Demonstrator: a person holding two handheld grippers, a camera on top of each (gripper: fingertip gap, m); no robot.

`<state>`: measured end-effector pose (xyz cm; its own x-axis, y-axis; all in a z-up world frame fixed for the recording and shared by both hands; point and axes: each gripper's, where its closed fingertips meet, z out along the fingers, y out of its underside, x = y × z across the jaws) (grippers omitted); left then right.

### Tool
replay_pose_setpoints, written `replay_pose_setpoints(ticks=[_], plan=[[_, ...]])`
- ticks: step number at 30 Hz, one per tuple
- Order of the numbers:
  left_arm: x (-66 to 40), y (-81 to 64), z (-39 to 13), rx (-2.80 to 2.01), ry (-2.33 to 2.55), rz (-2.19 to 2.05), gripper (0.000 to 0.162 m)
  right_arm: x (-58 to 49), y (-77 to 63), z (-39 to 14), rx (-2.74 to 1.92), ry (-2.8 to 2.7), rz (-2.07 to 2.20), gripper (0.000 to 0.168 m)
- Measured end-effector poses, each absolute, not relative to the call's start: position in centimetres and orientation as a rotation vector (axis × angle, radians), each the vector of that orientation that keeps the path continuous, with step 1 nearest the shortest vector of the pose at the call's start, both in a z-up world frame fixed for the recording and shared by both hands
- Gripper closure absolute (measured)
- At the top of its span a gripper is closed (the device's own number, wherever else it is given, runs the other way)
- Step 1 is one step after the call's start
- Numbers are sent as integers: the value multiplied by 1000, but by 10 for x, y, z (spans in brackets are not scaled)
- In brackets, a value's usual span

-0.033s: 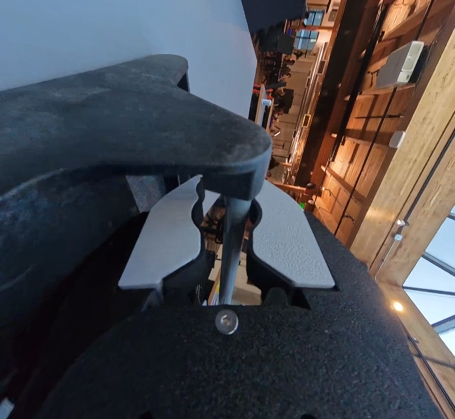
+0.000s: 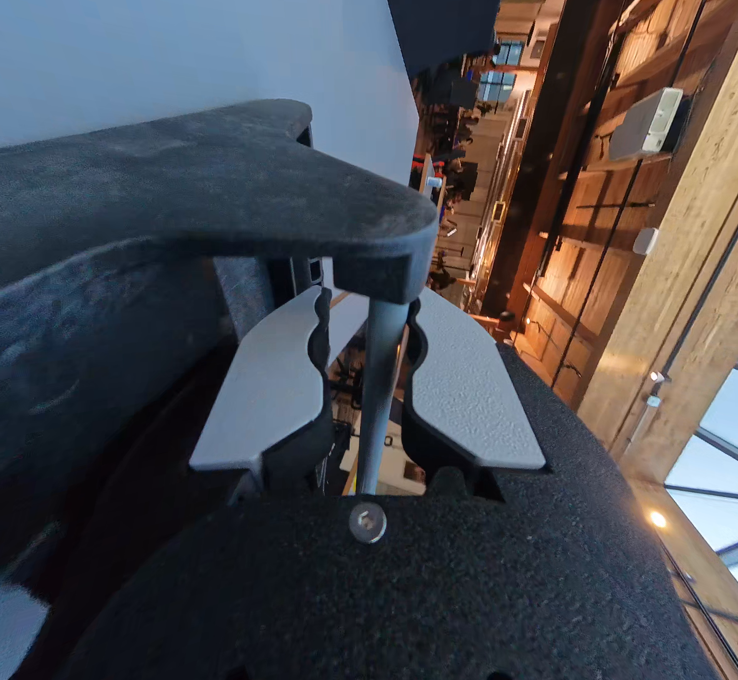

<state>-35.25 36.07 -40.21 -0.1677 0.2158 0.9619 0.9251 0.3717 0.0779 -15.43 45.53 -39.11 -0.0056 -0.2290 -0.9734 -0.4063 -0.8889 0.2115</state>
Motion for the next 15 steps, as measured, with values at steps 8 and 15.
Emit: replay_pose_setpoints(ticks=[8, 15], plan=[[-292, 299, -341, -1245, -1342, -446, 122, -118, 401, -358, -2186, 179, 1926, 107], [-166, 176, -249, -1523, -768, -157, 122, -65, 306, -296, -2011, -769, 1996, 114]])
